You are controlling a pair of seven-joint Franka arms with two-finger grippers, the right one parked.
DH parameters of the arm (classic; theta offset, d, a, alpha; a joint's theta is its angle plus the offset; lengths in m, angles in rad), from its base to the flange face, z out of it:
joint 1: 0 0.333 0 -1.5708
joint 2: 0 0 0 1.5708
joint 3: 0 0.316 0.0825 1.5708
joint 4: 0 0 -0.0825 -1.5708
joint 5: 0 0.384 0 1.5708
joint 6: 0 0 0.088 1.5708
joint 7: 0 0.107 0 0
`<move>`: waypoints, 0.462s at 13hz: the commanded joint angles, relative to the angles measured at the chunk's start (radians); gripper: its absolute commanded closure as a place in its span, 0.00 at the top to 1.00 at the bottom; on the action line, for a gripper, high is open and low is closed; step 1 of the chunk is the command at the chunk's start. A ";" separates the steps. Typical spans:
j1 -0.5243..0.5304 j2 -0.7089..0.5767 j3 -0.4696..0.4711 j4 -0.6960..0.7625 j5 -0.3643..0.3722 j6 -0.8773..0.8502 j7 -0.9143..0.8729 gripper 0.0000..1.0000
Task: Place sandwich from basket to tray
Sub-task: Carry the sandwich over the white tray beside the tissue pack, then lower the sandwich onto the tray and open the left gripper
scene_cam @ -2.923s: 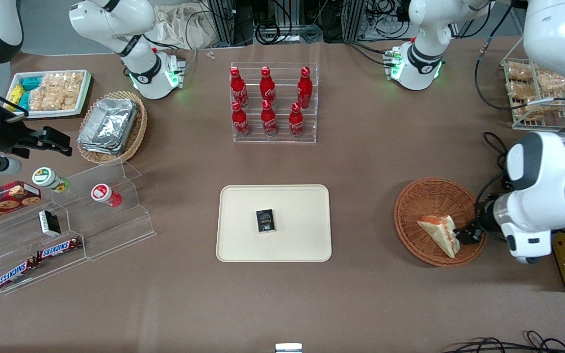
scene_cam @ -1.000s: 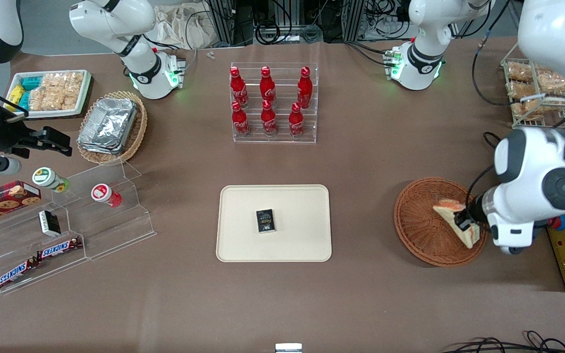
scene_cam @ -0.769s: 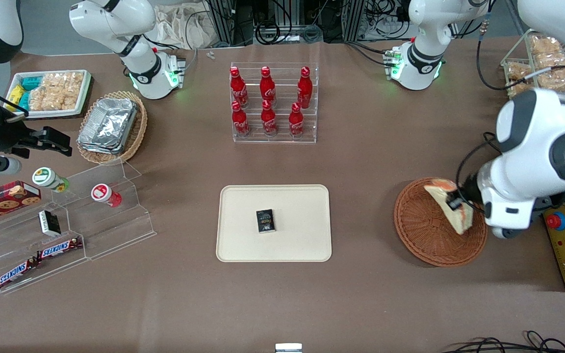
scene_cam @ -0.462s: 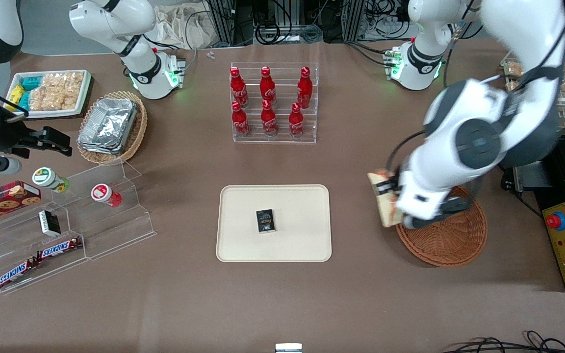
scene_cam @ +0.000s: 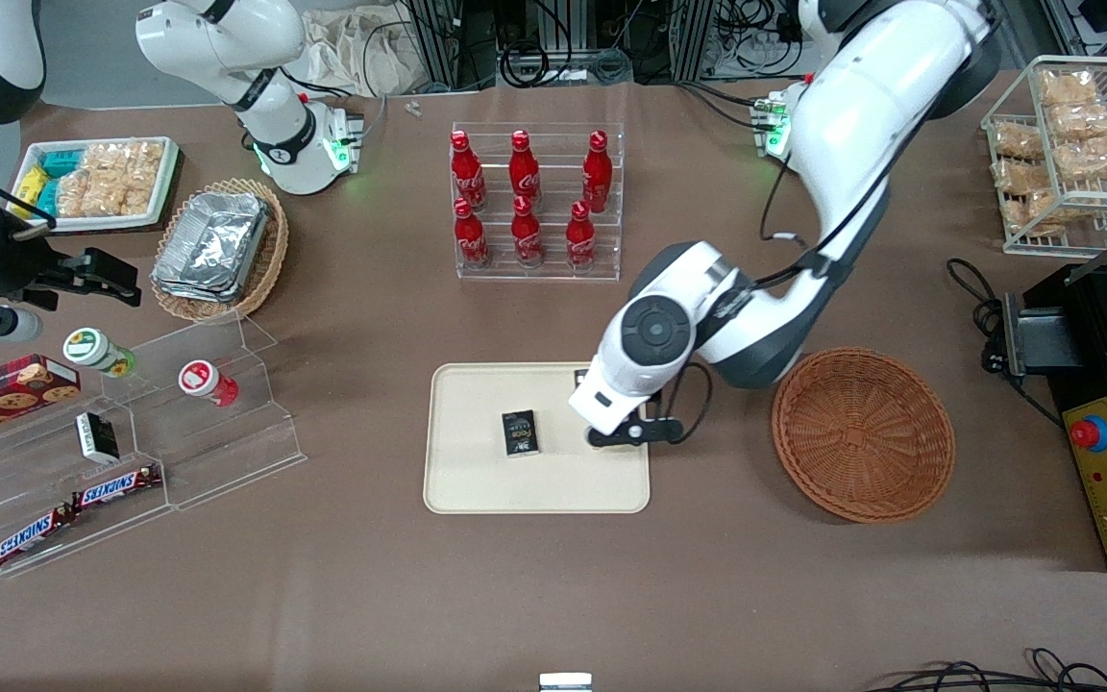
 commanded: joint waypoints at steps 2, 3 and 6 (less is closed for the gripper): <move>-0.016 0.061 0.002 0.050 0.027 -0.009 -0.055 0.00; -0.019 0.076 0.003 0.050 0.031 0.015 -0.089 0.00; -0.017 0.082 0.019 0.057 0.073 0.043 -0.102 0.00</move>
